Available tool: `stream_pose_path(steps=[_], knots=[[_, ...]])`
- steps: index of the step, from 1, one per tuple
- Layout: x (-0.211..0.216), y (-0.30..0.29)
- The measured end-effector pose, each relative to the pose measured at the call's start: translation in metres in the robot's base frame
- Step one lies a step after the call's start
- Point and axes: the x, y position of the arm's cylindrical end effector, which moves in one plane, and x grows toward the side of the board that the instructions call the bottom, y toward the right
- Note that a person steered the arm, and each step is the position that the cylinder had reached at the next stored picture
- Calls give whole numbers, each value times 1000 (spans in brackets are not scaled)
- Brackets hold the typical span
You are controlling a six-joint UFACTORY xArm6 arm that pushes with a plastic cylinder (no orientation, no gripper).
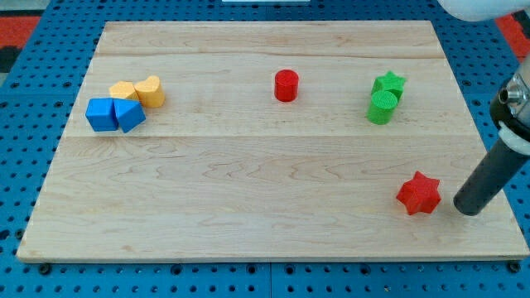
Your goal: Move the red circle to the red star
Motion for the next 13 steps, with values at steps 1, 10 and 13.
stream_pose_path(steps=[1, 10, 13], knots=[[-49, -34], [-231, -177], [-105, -153]])
